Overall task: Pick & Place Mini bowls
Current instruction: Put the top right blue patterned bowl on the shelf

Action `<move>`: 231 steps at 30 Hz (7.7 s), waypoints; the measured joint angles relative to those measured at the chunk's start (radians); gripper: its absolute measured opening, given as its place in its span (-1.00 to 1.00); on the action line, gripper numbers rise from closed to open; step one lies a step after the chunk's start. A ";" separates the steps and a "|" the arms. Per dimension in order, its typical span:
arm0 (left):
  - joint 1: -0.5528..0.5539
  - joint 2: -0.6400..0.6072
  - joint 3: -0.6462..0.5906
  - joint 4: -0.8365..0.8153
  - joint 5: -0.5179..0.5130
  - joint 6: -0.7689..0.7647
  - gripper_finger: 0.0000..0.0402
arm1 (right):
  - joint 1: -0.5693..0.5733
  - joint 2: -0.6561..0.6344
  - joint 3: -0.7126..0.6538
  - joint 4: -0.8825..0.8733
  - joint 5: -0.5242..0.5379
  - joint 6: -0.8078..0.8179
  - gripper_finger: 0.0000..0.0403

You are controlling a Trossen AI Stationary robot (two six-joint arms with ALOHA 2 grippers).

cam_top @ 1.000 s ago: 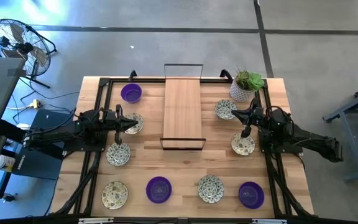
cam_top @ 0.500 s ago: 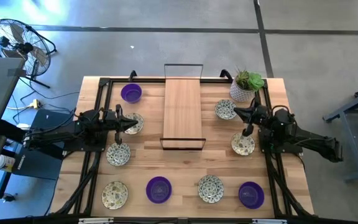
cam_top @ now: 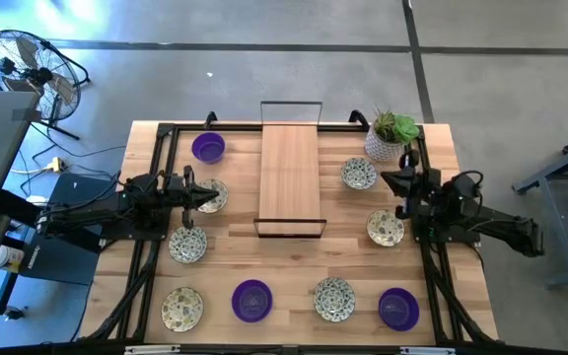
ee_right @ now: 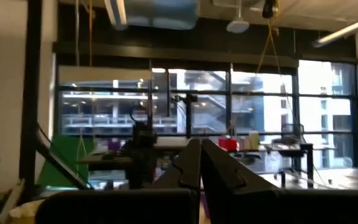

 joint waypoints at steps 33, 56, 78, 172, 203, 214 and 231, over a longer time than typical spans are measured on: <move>0.000 0.000 0.000 0.003 -0.161 0.032 -1.00 | 0.000 0.515 0.316 -0.524 0.184 -0.035 -0.45; 0.000 0.000 0.000 0.005 -0.177 0.034 -1.00 | 0.116 0.754 0.362 -0.551 0.394 -0.034 -0.23; 0.000 0.000 0.000 0.006 -0.191 0.079 -1.00 | 0.132 1.052 0.627 -0.934 0.491 -0.039 -0.09; 0.000 0.000 0.000 0.001 -0.190 0.079 -1.00 | -0.052 2.039 1.663 -1.156 0.298 -0.818 -0.92; 0.000 0.001 0.000 -0.001 -0.190 0.078 -1.00 | -0.080 2.057 1.661 -1.108 0.295 -0.811 -0.67; 0.000 0.001 0.000 -0.001 -0.190 0.078 -1.00 | -0.081 2.055 1.662 -1.089 0.299 -0.773 -0.57; 0.000 0.001 0.000 -0.001 -0.190 0.078 -1.00 | -0.084 2.055 1.662 -1.066 0.350 -0.746 -0.33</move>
